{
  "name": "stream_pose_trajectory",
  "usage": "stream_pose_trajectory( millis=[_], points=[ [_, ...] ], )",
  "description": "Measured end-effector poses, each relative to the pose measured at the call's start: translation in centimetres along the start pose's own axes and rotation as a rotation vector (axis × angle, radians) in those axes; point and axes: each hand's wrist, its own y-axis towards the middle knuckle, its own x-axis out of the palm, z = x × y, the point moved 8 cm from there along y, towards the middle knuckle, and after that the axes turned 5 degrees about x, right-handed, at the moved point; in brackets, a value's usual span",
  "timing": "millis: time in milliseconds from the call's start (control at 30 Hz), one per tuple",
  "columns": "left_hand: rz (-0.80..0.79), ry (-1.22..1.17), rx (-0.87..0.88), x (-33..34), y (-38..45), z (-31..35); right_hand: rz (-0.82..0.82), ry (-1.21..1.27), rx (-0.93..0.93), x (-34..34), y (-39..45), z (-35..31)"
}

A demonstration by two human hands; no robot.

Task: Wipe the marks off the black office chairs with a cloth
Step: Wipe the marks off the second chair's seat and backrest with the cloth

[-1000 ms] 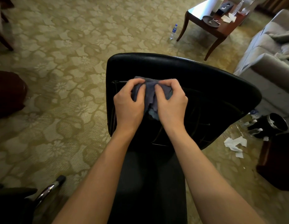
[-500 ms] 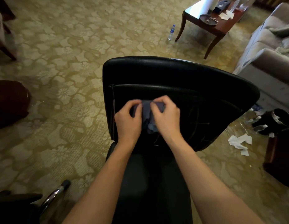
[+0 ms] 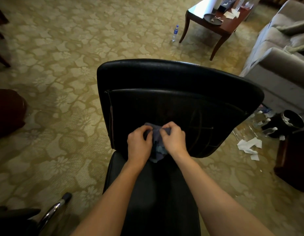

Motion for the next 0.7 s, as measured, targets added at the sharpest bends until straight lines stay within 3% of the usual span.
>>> stream_pose_trajectory(
  millis=[167, 267, 500, 700],
  points=[
    [0.248, -0.174, 0.181, -4.8, 2.5, 6.1, 0.234, 0.213, -0.413, -6.3, -2.5, -8.1],
    [0.271, -0.269, 0.234, -5.9, 4.0, 8.8, 0.316, 0.218, -0.532, -8.2, -2.8, -10.7],
    [0.016, -0.076, -0.021, -1.0, 2.0, 1.0, 0.117, -0.111, -0.040, -1.3, 0.6, -2.9],
    [0.011, -0.128, -0.140, -2.3, -1.3, -3.1, -0.042, -0.057, -0.049, 2.2, -1.9, -0.8]
  ],
)
